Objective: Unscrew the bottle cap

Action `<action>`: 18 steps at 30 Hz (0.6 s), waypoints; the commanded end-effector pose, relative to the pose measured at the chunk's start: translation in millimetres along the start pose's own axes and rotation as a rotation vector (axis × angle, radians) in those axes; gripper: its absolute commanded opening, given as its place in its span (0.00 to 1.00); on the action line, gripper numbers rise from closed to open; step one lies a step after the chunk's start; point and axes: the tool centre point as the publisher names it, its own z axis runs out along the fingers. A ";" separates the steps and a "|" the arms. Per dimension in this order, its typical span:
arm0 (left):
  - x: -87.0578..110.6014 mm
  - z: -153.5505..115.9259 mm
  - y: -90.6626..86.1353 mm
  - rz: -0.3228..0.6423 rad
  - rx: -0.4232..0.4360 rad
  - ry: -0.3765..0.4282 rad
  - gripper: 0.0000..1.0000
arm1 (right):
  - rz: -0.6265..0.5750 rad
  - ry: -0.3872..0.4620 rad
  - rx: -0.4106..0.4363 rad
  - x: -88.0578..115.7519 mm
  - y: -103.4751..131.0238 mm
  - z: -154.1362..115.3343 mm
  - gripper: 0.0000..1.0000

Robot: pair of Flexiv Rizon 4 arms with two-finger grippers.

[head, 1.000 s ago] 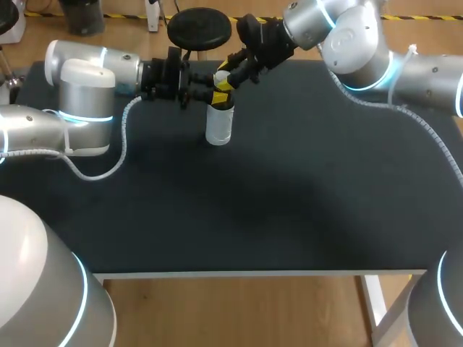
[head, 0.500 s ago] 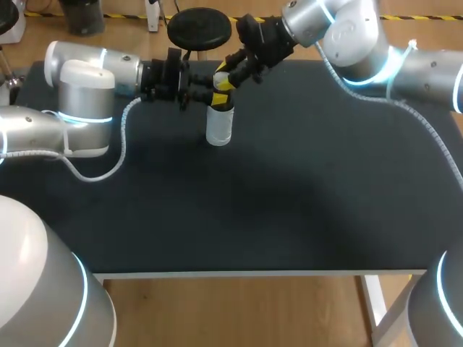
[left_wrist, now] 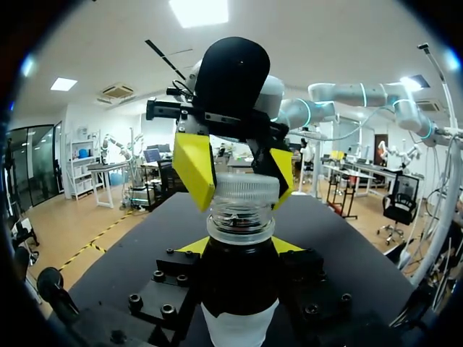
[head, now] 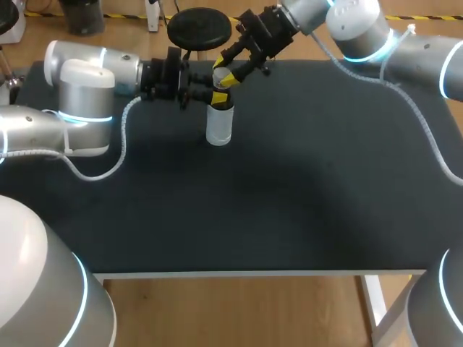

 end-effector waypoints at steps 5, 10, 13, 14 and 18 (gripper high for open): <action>-1.4 0.3 0.6 -0.001 -0.001 0.006 0.00 | -0.051 0.121 0.012 -11.2 6.3 -34.5 0.00; -1.4 0.3 0.6 -0.001 -0.001 0.006 0.00 | 0.016 0.034 0.053 -12.2 -20.0 -64.1 0.00; -1.4 0.3 0.6 -0.001 -0.001 0.006 0.00 | 0.060 -0.017 0.094 -10.4 -40.3 -77.3 0.00; -1.4 0.3 0.6 -0.001 -0.001 0.006 0.00 | 0.080 -0.037 0.102 -8.7 -46.7 -81.9 0.00; -1.4 0.3 0.6 -0.001 -0.001 0.006 0.00 | 0.153 -0.119 0.124 -0.5 -70.3 -96.2 0.00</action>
